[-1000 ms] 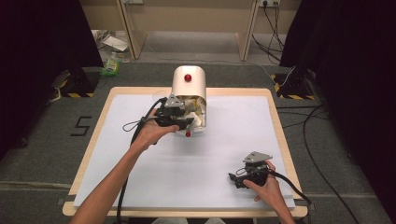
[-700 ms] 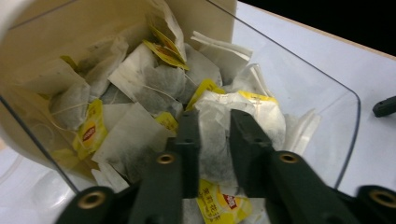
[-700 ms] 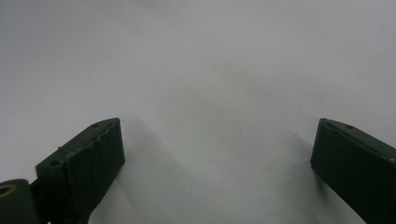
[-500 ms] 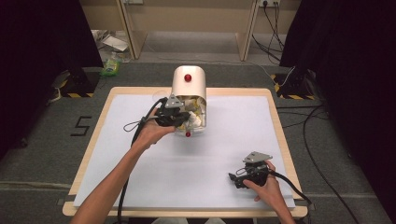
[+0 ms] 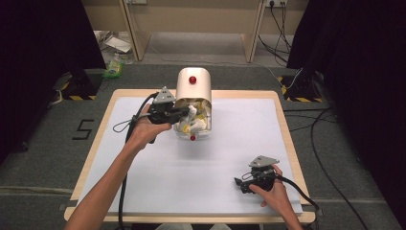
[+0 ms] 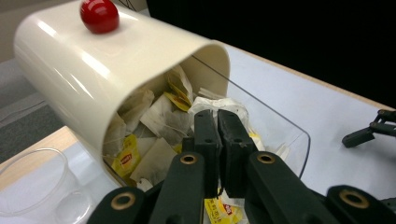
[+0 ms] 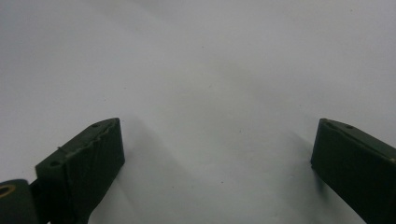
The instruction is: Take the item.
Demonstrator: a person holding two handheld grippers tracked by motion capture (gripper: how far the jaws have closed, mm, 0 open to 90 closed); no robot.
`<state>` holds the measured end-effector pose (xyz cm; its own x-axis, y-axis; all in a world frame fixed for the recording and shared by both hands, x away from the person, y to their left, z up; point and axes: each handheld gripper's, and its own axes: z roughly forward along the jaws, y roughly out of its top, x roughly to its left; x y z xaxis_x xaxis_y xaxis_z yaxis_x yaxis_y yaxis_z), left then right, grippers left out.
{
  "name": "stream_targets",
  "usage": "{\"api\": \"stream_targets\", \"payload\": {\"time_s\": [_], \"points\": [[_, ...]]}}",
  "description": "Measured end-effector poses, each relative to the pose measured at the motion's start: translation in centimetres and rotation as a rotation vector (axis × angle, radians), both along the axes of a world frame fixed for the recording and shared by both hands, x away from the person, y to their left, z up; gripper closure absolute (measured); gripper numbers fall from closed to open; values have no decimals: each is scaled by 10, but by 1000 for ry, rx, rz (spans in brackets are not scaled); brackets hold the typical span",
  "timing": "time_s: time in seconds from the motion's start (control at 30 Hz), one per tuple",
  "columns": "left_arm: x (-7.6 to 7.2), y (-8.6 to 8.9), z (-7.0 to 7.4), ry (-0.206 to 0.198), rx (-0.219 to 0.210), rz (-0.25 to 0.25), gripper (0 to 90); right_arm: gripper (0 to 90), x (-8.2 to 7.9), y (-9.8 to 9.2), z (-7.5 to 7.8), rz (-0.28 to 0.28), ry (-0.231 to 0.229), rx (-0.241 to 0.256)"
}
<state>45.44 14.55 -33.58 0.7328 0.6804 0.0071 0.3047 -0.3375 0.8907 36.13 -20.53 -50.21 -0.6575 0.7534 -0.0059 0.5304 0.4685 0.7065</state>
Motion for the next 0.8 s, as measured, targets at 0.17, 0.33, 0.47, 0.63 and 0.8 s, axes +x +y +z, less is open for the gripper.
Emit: {"api": "stream_targets", "payload": {"time_s": [0.17, 0.33, 0.47, 0.63, 0.8], "points": [[-3, 4, 8, -9, -17, -6, 863, 33, 0, 0, 0, 0, 1, 0], [-6, 13, 15, -18, -35, -2, 863, 33, 0, 0, 0, 0, 2, 0], [-8, 20, 21, -24, -44, 3, 863, 33, 0, 0, 0, -1, 2, 1], [-12, 34, 30, -24, -73, 10, 863, 33, 0, 0, 0, -1, 3, 0], [-13, 53, 36, -27, -95, 41, 863, 32, 0, 0, 0, 0, 2, 0]]}}
